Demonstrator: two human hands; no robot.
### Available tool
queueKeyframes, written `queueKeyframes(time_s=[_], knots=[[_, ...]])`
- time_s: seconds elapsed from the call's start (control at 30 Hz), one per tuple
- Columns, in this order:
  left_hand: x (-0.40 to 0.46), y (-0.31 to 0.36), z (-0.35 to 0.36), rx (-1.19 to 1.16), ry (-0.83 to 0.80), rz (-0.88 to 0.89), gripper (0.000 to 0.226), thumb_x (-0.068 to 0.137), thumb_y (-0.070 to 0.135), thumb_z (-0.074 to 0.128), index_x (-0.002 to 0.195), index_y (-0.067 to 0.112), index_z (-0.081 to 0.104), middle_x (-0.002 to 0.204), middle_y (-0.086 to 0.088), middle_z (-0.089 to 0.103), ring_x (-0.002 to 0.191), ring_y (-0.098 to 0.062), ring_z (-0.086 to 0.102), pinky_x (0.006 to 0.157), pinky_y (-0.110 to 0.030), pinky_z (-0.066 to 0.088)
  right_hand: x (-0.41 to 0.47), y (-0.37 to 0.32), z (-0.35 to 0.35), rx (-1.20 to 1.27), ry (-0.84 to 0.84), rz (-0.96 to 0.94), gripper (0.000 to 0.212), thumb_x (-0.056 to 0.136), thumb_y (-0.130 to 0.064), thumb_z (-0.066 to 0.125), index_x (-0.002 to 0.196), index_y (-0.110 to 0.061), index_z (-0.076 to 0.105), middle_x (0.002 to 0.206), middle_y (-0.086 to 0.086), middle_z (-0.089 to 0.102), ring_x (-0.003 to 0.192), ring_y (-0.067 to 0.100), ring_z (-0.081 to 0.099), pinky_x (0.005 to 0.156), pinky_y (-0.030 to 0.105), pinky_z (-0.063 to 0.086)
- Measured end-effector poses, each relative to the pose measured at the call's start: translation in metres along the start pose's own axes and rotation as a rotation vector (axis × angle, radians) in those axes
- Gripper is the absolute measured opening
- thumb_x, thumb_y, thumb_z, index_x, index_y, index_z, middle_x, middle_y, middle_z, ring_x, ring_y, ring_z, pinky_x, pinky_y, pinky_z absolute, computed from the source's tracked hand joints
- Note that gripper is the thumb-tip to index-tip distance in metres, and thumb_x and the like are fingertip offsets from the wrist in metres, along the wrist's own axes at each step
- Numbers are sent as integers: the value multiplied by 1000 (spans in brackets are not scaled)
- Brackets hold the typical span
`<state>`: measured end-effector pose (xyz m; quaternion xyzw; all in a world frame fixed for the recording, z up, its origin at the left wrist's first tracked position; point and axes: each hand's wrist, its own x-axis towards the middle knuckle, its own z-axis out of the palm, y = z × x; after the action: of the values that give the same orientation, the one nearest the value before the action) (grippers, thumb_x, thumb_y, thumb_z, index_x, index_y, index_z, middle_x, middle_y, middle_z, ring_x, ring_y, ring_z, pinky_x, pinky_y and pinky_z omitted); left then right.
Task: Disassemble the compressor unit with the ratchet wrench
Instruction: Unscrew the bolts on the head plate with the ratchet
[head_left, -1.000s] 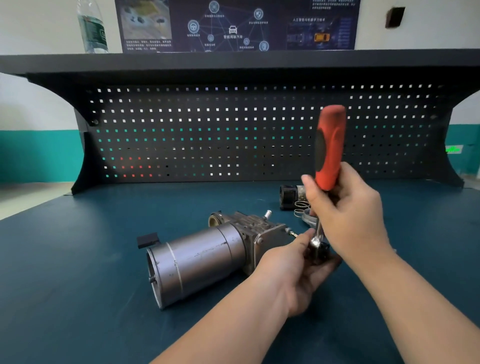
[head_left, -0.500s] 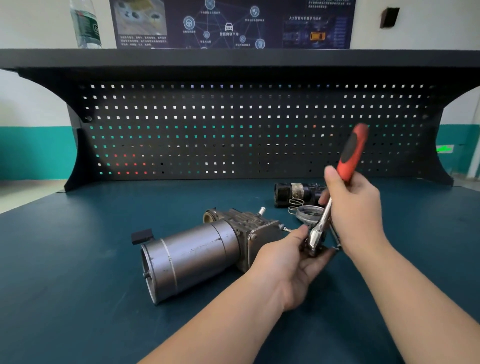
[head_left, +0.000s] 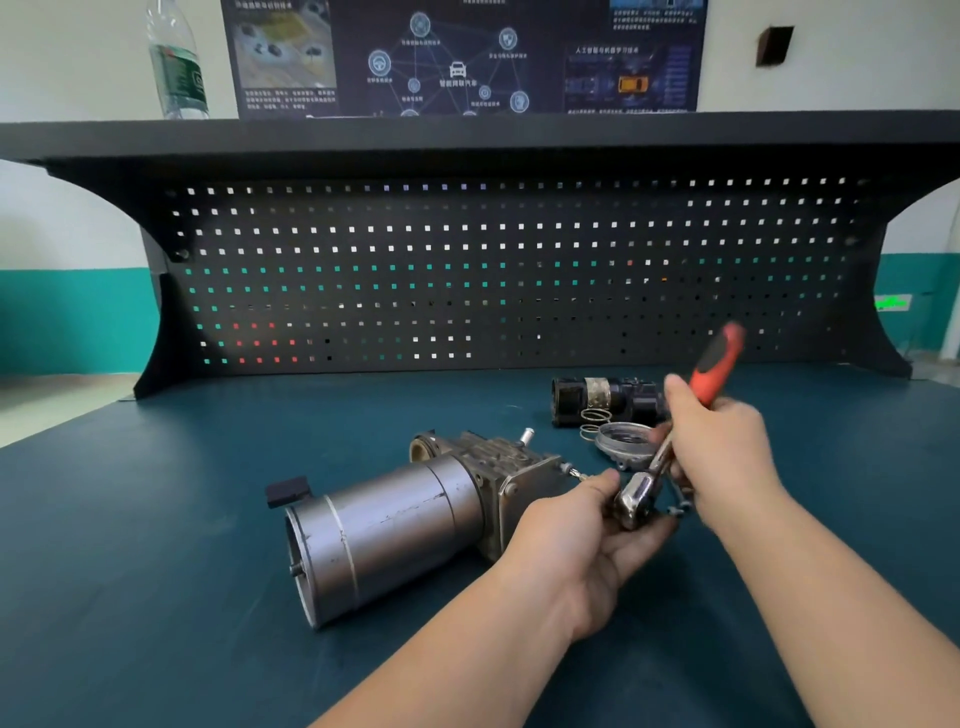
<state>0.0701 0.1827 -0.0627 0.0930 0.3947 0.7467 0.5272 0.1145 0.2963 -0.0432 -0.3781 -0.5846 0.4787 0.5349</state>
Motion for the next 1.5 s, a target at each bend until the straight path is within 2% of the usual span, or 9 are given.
queueKeyframes(time_s=[0.13, 0.33, 0.43, 0.53, 0.73, 0.8, 0.93, 1.07, 1.5], knots=[[0, 0, 0, -16, 10, -11, 14, 92, 7, 57, 92, -8, 57, 62, -18, 67, 57, -30, 67, 46, -31, 56, 1, 9, 2, 113, -9, 312, 37, 94, -38, 56, 70, -11, 52, 40, -2, 53, 21, 5, 34, 32, 16, 29], [-2, -3, 0, -58, -4, 10, 23, 88, 7, 62, 101, -12, 61, 98, -22, 67, 74, -30, 67, 51, -31, 58, -26, -12, 4, 76, -1, -503, 31, 92, -40, 58, 70, -20, 48, 51, -1, 57, 40, 2, 51, 42, 8, 35], [-2, -2, 0, -61, 0, 12, 15, 90, 4, 58, 95, -10, 62, 94, -21, 66, 74, -28, 67, 53, -34, 58, -33, -12, 6, 46, -68, -636, 29, 91, -40, 59, 72, -23, 46, 56, 6, 53, 47, 14, 52, 50, 24, 43], [-1, -3, -1, -6, 7, 27, 14, 90, 3, 58, 93, -10, 60, 89, -22, 65, 67, -28, 67, 53, -33, 58, -23, -9, 7, -26, 43, -486, 29, 91, -42, 55, 69, -24, 48, 56, 3, 56, 47, 9, 54, 50, 23, 42], [-1, -4, -1, 18, -2, -3, 15, 91, 5, 57, 97, -9, 57, 68, -20, 67, 62, -33, 68, 47, -30, 56, 4, 9, 1, 64, -26, 325, 29, 95, -33, 54, 75, -12, 50, 55, 3, 57, 32, 12, 38, 37, 20, 29], [-2, -4, -1, 0, 23, -13, 17, 91, 5, 56, 100, -10, 57, 73, -21, 66, 65, -33, 68, 47, -31, 56, -1, 8, 4, 3, 25, 207, 30, 94, -36, 53, 73, -14, 52, 52, -1, 57, 39, 14, 42, 43, 24, 30], [-3, 0, -1, -30, 5, 53, 19, 88, 7, 63, 96, -9, 62, 97, -23, 67, 68, -28, 68, 58, -35, 60, -26, -11, 8, -24, 44, -469, 33, 93, -43, 51, 69, -22, 48, 48, -2, 57, 47, 6, 55, 46, 13, 37], [-5, 1, -1, -14, -44, 71, 24, 89, 10, 62, 104, -8, 64, 79, -13, 69, 59, -19, 68, 58, -32, 59, -43, -18, 9, -47, 64, -769, 32, 92, -46, 49, 68, -28, 39, 49, -5, 47, 53, 9, 51, 50, 12, 36], [5, -1, -4, -140, 95, 116, 29, 93, 23, 58, 105, -4, 58, 96, -19, 66, 63, -23, 69, 52, -28, 57, -28, -14, 1, -20, 168, -663, 37, 94, -42, 53, 64, -25, 40, 52, 2, 50, 54, 13, 49, 50, 12, 34]])
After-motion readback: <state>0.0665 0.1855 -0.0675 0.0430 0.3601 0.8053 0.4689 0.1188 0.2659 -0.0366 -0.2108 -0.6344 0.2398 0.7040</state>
